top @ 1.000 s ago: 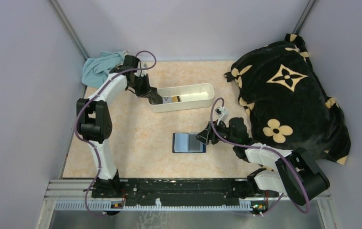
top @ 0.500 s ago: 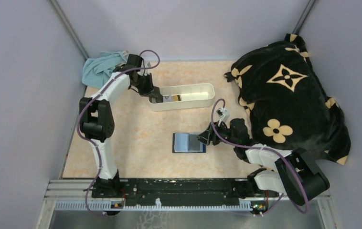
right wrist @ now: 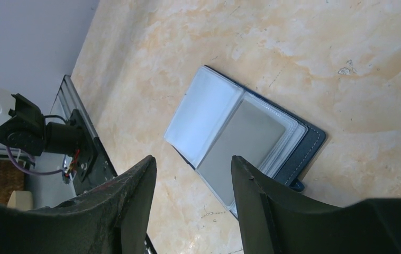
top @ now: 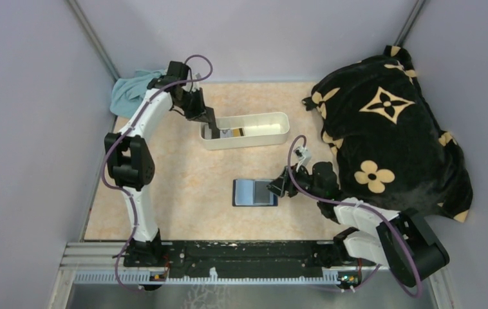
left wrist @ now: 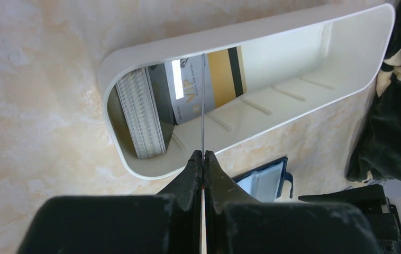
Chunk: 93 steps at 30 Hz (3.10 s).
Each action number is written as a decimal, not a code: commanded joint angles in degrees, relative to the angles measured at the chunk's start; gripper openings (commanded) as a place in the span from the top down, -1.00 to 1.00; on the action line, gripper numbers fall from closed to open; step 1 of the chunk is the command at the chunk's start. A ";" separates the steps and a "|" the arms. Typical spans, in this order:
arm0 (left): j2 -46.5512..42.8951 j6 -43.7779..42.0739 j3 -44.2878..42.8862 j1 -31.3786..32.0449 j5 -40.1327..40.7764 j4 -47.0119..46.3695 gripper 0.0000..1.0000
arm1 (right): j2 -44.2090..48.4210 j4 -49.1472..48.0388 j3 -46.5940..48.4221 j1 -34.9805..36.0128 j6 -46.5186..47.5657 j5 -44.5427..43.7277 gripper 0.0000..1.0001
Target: Take the credit cards out of the card holder
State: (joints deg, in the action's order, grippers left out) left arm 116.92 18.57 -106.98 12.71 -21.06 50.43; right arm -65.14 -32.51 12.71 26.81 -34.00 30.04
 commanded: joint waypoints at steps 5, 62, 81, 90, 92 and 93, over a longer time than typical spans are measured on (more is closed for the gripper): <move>2.88 -2.33 -5.44 -0.32 0.76 7.61 1.00 | 2.72 -0.60 -1.34 -0.84 1.93 -0.68 -0.10; 2.21 -2.75 -3.23 -0.15 10.19 4.39 0.42 | 1.88 1.24 -0.46 -1.85 2.56 -0.46 -0.08; -39.25 -4.56 52.94 28.29 30.48 -47.96 1.00 | -0.53 16.74 12.19 7.38 7.67 -12.54 -0.07; -49.08 7.46 71.27 24.08 28.28 -60.01 -0.66 | -3.22 15.75 12.36 11.34 3.70 -19.40 -0.07; -49.48 6.80 70.94 24.67 23.73 -60.79 -0.96 | -4.22 16.49 12.30 11.35 4.40 -20.22 -0.07; -49.07 6.31 70.40 25.28 22.63 -60.55 -0.95 | -5.43 16.88 12.66 11.34 4.90 -20.19 -0.05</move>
State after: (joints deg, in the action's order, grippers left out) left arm 70.08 24.16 -35.07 36.51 8.75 -2.55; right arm -68.86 -15.55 23.46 37.50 -29.56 13.21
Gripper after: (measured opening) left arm 0.948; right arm 0.538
